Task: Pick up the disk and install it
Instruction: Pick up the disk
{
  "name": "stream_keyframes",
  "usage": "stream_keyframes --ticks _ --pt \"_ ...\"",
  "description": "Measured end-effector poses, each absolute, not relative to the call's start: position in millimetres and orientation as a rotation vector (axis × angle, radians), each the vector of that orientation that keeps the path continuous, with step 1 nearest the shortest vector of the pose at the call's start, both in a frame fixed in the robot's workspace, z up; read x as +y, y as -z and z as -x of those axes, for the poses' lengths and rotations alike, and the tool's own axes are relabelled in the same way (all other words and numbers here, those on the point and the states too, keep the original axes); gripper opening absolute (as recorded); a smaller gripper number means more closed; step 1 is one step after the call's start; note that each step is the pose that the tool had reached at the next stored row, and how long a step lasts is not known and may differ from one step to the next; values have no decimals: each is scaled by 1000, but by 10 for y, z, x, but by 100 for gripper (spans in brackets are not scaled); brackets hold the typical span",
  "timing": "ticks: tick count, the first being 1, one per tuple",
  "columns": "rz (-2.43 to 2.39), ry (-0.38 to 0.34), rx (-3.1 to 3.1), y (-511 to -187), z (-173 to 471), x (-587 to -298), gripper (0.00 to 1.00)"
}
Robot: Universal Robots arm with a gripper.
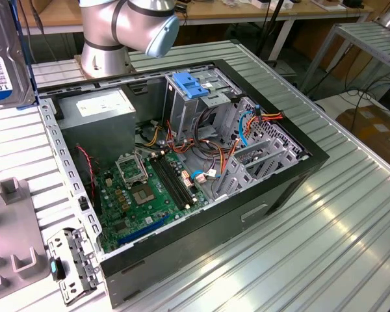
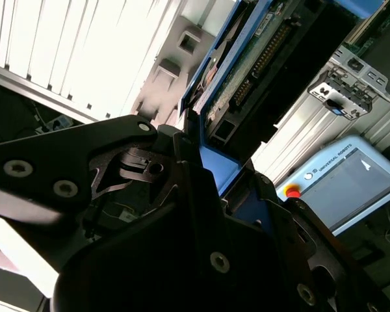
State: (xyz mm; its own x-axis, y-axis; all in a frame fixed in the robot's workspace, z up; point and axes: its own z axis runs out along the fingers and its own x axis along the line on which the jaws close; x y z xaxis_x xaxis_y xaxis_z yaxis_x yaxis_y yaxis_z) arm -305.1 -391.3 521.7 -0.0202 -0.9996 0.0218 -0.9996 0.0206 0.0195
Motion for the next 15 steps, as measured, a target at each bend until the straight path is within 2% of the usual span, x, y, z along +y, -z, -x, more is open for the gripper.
stream_keyframes --ticks 15 --pt "-2178 -2 -2223 -5216 2869 -3987 37"
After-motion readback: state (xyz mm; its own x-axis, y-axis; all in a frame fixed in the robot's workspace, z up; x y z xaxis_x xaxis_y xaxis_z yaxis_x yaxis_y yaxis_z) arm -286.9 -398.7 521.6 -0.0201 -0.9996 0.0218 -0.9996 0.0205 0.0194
